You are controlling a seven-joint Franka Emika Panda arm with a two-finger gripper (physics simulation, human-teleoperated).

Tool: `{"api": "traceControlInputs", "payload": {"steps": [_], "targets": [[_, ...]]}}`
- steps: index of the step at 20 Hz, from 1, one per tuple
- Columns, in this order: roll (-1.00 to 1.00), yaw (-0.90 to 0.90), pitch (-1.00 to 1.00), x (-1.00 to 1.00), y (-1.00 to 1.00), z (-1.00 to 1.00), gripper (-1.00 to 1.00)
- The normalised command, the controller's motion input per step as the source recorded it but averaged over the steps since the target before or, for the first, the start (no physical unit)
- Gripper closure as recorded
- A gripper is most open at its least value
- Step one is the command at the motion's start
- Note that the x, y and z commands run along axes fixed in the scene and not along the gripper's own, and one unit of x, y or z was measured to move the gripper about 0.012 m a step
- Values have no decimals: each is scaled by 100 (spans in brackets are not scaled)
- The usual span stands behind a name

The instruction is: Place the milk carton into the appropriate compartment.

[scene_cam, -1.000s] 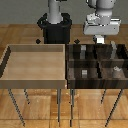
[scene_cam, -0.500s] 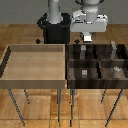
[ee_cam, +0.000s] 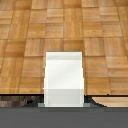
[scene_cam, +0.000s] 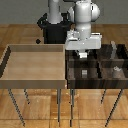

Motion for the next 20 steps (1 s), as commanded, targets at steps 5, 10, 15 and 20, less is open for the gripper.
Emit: {"api": "traceControlInputs", "payload": {"steps": [5,10,15,20], "targets": [[0,0,0,0,0,0,100],[0,0,0,-100,0,0,100],[0,0,0,-100,0,0,100],[0,0,0,-100,0,0,100]]}}
